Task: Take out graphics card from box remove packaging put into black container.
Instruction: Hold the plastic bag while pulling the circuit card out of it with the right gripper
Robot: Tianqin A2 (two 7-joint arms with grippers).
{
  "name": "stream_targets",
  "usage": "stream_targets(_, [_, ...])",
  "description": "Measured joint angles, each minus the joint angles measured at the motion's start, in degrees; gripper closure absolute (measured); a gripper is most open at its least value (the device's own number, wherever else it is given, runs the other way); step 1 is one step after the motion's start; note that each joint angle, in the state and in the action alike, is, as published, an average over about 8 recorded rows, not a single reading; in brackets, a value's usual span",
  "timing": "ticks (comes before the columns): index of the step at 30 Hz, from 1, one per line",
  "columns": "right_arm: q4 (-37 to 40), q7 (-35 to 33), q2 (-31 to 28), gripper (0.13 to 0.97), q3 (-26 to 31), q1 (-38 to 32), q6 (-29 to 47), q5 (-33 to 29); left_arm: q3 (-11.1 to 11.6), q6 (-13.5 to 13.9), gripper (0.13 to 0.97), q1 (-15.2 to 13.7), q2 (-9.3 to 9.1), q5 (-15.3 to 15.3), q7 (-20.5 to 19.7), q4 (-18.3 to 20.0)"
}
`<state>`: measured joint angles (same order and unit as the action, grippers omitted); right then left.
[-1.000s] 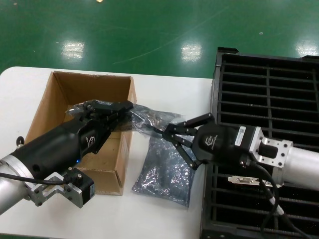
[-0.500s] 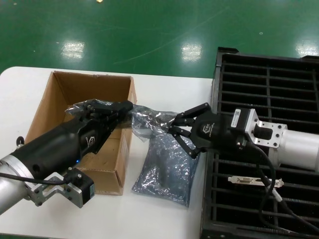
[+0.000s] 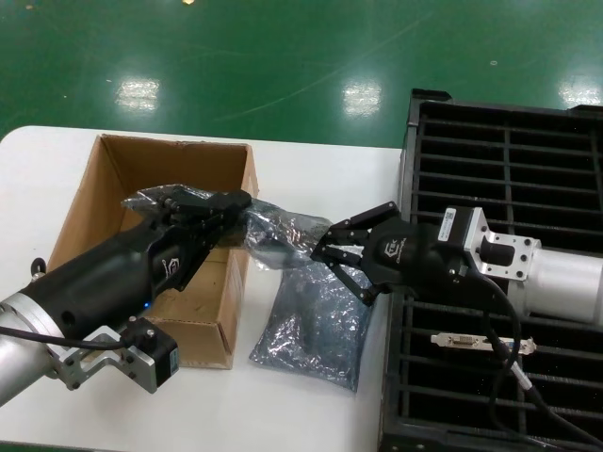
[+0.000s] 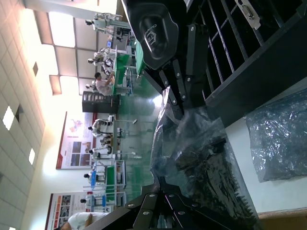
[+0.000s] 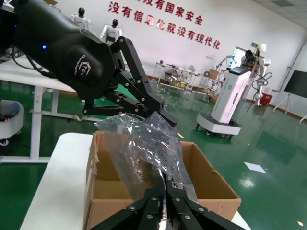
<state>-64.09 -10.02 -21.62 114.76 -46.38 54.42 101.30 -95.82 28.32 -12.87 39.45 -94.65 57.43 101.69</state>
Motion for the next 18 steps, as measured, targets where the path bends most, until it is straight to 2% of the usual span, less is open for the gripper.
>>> stream_targets(7, [1.3,0.4,0.8,0.899,-0.4,-0.3,0.7,0.6,0.0,0.0,0.957,0.0,0.00,0.0,0.0,0.0])
stream_targets(11, [2.2,0.5,1.5,0.899,-0.8,-0.4,0.8,1.0,0.0,0.0,0.957,0.0,0.00,0.0,0.0,0.0])
stream_targets(18, [4.7,0.4,3.2,0.810,-1.8,-0.8,0.3,2.1,0.0,0.0,0.957,0.0,0.00,0.0,0.0,0.0])
